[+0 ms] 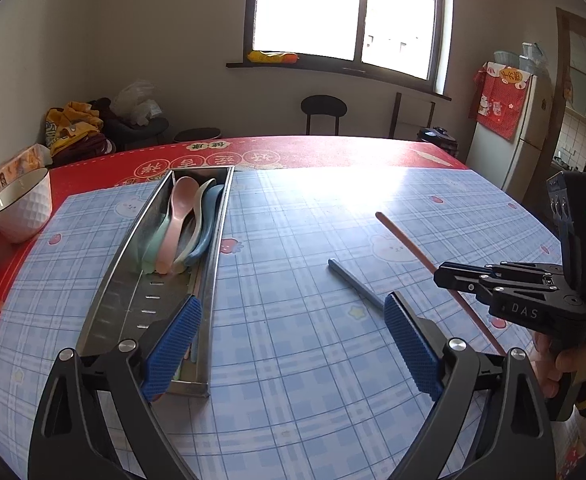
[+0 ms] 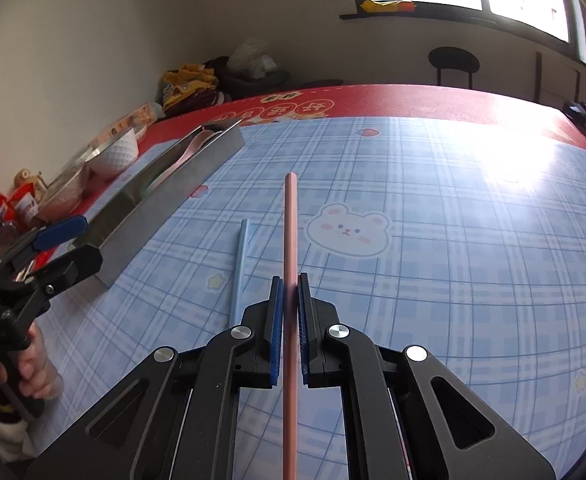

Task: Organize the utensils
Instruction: 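Move the right tool onto the pink chopstick and close its fingers, then grasp the second blue chopstick with the left tool while the right tool holds the pink chopstick, then carry the blue chopstick into the steel tray and open the left tool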

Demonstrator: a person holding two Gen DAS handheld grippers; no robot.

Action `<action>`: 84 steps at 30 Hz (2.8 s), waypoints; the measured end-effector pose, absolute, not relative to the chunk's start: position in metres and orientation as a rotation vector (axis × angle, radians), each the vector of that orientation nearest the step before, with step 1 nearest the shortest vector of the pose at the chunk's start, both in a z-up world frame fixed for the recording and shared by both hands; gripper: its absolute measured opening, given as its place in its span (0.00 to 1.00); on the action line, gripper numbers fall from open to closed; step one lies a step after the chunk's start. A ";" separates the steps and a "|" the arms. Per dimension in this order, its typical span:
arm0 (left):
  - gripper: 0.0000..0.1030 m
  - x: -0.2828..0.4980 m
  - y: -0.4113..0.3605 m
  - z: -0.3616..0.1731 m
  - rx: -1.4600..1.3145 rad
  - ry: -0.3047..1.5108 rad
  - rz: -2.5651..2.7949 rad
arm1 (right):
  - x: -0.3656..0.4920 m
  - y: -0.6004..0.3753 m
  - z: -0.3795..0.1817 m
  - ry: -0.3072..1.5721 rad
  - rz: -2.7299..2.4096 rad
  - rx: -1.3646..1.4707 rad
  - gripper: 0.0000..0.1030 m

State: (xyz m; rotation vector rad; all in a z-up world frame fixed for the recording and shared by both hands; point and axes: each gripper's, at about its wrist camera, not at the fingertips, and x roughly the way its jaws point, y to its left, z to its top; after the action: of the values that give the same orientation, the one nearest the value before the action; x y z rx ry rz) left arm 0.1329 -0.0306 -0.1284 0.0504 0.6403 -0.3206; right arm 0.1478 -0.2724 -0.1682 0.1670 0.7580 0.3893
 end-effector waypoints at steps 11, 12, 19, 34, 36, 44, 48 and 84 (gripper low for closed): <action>0.54 0.147 -0.066 -0.139 -0.021 0.792 -0.425 | 0.146 -0.300 -0.169 0.719 0.365 0.319 0.07; 0.54 0.149 -0.071 -0.141 -0.026 0.809 -0.432 | 0.147 -0.301 -0.169 0.720 0.359 0.327 0.07; 0.53 0.164 -0.108 -0.158 0.001 0.903 -0.423 | 0.143 -0.311 -0.171 0.709 0.342 0.373 0.07; 0.19 0.175 -0.112 -0.174 0.172 0.947 -0.347 | 0.138 -0.322 -0.171 0.686 0.368 0.418 0.07; 0.19 0.176 -0.102 -0.172 0.180 0.947 -0.329 | 0.137 -0.322 -0.171 0.684 0.369 0.420 0.07; 0.19 0.180 -0.069 -0.169 0.166 0.946 -0.264 | 0.137 -0.323 -0.170 0.683 0.372 0.425 0.07; 0.19 0.180 -0.073 -0.173 0.171 0.942 -0.268 | 0.138 -0.323 -0.170 0.684 0.373 0.427 0.07; 0.06 0.157 -0.053 -0.166 -0.010 0.815 -0.328 | 0.145 -0.314 -0.174 0.703 0.366 0.435 0.07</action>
State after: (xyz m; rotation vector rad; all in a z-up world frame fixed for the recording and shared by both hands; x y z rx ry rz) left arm 0.1574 -0.0530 -0.1664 -0.0095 0.8148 -0.3276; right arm 0.1447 -0.3143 -0.1741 0.4352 0.7032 0.3656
